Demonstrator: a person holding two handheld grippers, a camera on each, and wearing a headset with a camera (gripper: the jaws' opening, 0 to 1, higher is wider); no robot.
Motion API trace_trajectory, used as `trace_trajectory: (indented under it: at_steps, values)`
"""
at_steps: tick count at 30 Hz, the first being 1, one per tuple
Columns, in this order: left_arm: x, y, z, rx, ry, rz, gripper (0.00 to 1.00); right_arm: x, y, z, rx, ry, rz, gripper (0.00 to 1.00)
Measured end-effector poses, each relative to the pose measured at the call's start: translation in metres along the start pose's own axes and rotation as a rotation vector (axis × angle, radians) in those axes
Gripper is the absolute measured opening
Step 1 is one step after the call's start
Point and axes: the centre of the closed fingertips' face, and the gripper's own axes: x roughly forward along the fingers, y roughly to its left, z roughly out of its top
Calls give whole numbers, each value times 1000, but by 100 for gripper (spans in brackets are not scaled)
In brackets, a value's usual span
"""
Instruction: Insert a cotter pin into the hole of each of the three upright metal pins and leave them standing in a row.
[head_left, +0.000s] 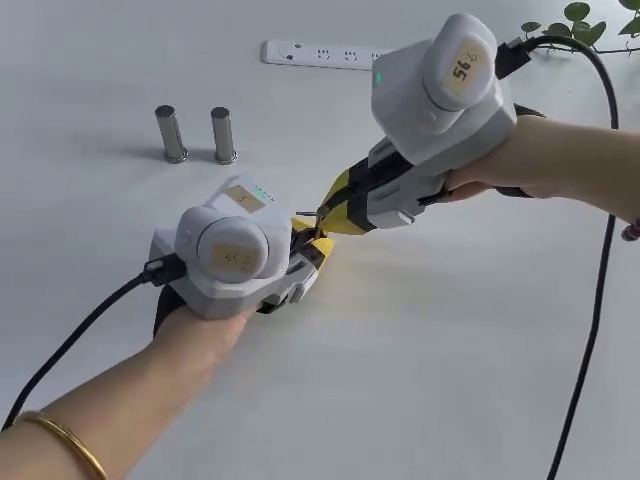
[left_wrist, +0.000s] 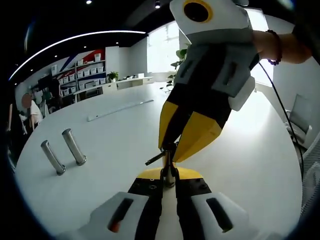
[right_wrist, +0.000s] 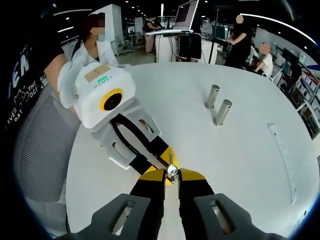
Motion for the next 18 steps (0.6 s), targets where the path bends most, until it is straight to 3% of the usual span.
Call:
trace_trajectory:
  at_steps: [6,18]
  values:
    - [-4,6,-1,1,7,4,7,4,0,8,-10,2,6,4]
    - [-22,40,-1,-10,9,43,7,21,-8,37,-33,-5,10,4]
